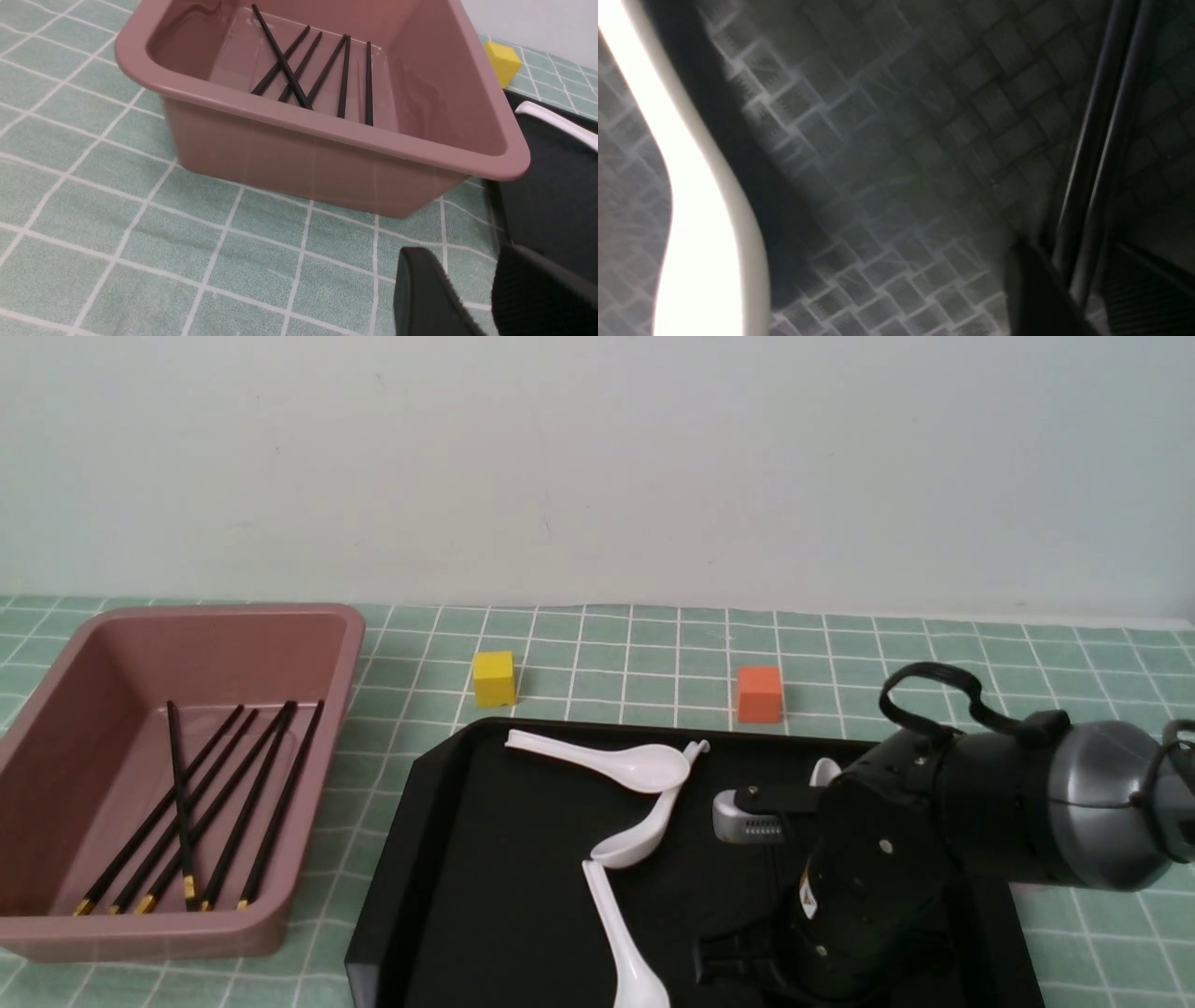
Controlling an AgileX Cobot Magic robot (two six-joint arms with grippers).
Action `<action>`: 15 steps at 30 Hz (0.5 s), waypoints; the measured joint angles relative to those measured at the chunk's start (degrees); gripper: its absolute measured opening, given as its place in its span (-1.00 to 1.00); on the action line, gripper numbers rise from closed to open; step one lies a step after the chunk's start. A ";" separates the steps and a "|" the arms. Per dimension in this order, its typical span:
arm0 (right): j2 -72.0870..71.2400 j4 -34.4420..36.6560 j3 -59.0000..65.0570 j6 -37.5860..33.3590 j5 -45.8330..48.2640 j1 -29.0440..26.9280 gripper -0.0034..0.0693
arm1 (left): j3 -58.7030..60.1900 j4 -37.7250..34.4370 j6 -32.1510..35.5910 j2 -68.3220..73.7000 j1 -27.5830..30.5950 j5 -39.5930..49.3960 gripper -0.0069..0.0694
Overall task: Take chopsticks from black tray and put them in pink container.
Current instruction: 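Move the gripper over the chopsticks on the black tray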
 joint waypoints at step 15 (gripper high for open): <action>-4.99 3.80 -5.80 -11.91 12.04 0.00 -0.52 | 0.00 0.00 0.00 0.00 0.00 0.00 -0.19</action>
